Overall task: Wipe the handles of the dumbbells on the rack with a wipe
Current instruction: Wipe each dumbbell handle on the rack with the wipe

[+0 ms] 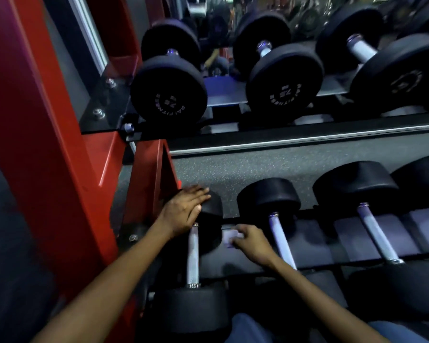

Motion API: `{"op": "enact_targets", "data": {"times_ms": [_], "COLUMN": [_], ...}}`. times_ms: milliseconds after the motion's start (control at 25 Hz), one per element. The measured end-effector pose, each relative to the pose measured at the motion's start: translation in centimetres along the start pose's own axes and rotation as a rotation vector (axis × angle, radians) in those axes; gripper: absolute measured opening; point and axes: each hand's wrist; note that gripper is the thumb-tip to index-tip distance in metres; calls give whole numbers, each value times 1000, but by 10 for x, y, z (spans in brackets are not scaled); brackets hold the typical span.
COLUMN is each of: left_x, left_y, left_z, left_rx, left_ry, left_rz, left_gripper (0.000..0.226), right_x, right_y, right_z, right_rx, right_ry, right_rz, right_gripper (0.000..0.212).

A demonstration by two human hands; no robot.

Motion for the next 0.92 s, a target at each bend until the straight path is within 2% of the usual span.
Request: {"op": "enact_targets", "data": {"times_ms": [80,160,320,440,520,640,800,920], "left_x": [-19,-52,-145,-178,-179,-174,-177,-176], "left_y": [25,49,79,80,75,72,71,71], "left_z": [-11,-24,-58,-84,-89,-89,-90,-90], "left_rx": [-76,-30,59,134,175,216,228,218], "left_ry": [-2,-71,-233,-356,-333,-278,-244,-238], "left_rz": [-38,-149,-303,-344,-377,-399,-454,-476], "left_gripper": [45,48,48,48,46,46,46,47], "right_x": [2,8,24,24,13,11,8,9], "right_y": [11,30,71,104,126,120,122,129], "right_z": [36,65,98,111,106,89,82,81], "right_rx": [-95,-76,-138,-91,-53,17,53,36], "right_ry": [141,277,392,311,220,85,178,199], "right_rz": [-20,-82,-227,-396,-448,-476,-465,-489], "right_gripper": [17,20,22,25,33,25,37,29]}}
Point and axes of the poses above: each hand's wrist, its own x-axis away from the middle knuckle, its own z-axis out of the back of the hand, y = z × x, and after that the axes turned 5 degrees about x, right-handed
